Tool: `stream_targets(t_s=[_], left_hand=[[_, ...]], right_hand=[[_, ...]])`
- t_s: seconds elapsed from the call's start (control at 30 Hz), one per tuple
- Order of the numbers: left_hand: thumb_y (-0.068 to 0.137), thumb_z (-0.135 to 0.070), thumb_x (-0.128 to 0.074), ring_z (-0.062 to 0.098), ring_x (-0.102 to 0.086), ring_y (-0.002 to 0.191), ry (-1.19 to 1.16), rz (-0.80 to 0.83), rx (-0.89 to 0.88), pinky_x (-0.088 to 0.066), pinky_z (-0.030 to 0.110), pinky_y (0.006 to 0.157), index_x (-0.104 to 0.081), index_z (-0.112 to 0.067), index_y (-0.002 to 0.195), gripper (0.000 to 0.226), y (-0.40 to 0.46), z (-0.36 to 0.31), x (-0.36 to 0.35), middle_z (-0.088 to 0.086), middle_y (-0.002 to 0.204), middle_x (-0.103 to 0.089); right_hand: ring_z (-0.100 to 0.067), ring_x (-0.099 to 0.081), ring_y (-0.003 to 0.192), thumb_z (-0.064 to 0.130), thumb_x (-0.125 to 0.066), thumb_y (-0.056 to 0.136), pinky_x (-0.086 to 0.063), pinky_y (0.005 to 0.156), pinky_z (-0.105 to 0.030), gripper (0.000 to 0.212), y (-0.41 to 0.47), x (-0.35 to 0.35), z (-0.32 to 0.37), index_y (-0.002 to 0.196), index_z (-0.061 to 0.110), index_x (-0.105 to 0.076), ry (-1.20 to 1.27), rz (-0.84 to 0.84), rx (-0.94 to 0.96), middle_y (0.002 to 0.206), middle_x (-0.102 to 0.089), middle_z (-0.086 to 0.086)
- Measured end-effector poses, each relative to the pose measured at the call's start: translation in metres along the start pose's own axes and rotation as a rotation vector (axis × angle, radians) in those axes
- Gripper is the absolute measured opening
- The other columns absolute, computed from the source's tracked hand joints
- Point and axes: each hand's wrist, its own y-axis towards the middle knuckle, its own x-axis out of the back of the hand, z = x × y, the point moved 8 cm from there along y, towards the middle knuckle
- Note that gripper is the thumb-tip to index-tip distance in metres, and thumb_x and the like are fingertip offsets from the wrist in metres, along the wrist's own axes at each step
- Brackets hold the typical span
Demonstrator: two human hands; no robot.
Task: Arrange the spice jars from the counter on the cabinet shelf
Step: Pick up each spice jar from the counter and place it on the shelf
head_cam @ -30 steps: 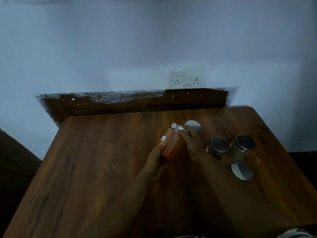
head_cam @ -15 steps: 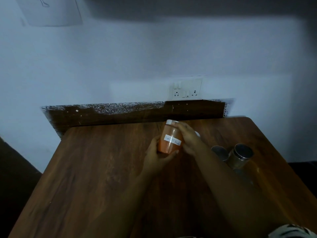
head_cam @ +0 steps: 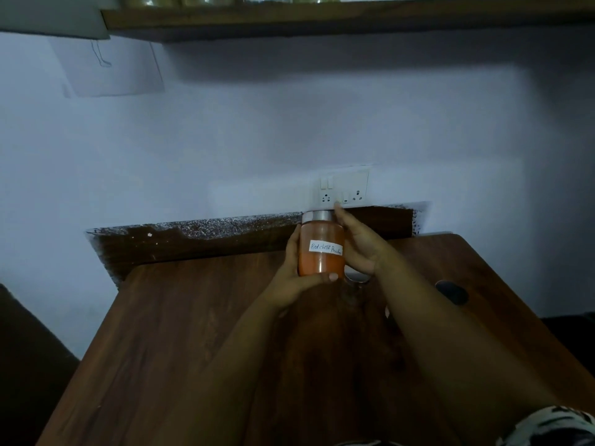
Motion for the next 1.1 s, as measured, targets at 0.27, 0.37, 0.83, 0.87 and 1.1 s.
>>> stream_targets(t_s=[0.27,0.37,0.83,0.87,1.1], left_hand=[[0.064,-0.033,-0.081,0.026,-0.051,0.127,-0.206,-0.02,-0.02,-0.049,0.043,0.103,-0.006,-0.038,0.152,0.115,0.003,-0.031,-0.006,0.007,0.146,-0.041],[0.063,-0.025,-0.078,0.026,-0.057,0.121,-0.29,0.015,-0.047,-0.053,0.042,0.095,-0.012,-0.034,0.152,0.111,0.006,-0.044,-0.011,0.007,0.139,-0.049],[0.077,-0.025,-0.08,0.0,-0.056,0.118,0.107,-0.065,-0.468,-0.055,0.021,0.086,-0.025,-0.048,0.144,0.089,0.042,-0.205,-0.023,-0.024,0.134,-0.047],[0.077,-0.024,-0.079,0.001,-0.056,0.12,0.117,-0.068,-0.511,-0.055,0.023,0.09,-0.027,-0.046,0.145,0.088,0.046,-0.225,-0.024,-0.022,0.135,-0.047],[0.09,-0.019,-0.067,0.009,-0.049,0.13,0.25,-0.097,-0.795,-0.048,0.031,0.105,-0.023,-0.037,0.15,0.077,0.072,-0.353,-0.037,0.001,0.147,-0.043]], right_hand=[[-0.038,-0.055,0.124,0.032,-0.093,0.056,-0.047,0.099,-0.055,0.104,-0.034,0.009,0.019,0.144,0.035,-0.04,-0.019,0.174,0.073,0.137,-0.055,-0.015],[-0.036,-0.056,0.123,0.024,-0.097,0.047,-0.047,0.098,-0.055,0.113,-0.04,0.005,0.027,0.143,0.038,-0.04,-0.1,0.156,0.092,0.135,-0.057,-0.015],[-0.027,-0.056,0.122,0.014,-0.091,0.058,-0.053,0.094,-0.048,0.099,-0.074,-0.018,0.189,0.14,0.04,-0.042,-0.357,-0.032,0.551,0.137,-0.053,0.003],[-0.025,-0.055,0.123,0.015,-0.092,0.055,-0.052,0.096,-0.048,0.102,-0.079,-0.021,0.209,0.14,0.041,-0.041,-0.38,-0.043,0.604,0.138,-0.052,0.004],[-0.014,-0.062,0.114,0.031,-0.095,0.048,-0.057,0.084,-0.03,0.109,-0.101,-0.048,0.341,0.14,0.04,-0.038,-0.504,-0.09,0.905,0.132,-0.054,0.008]])
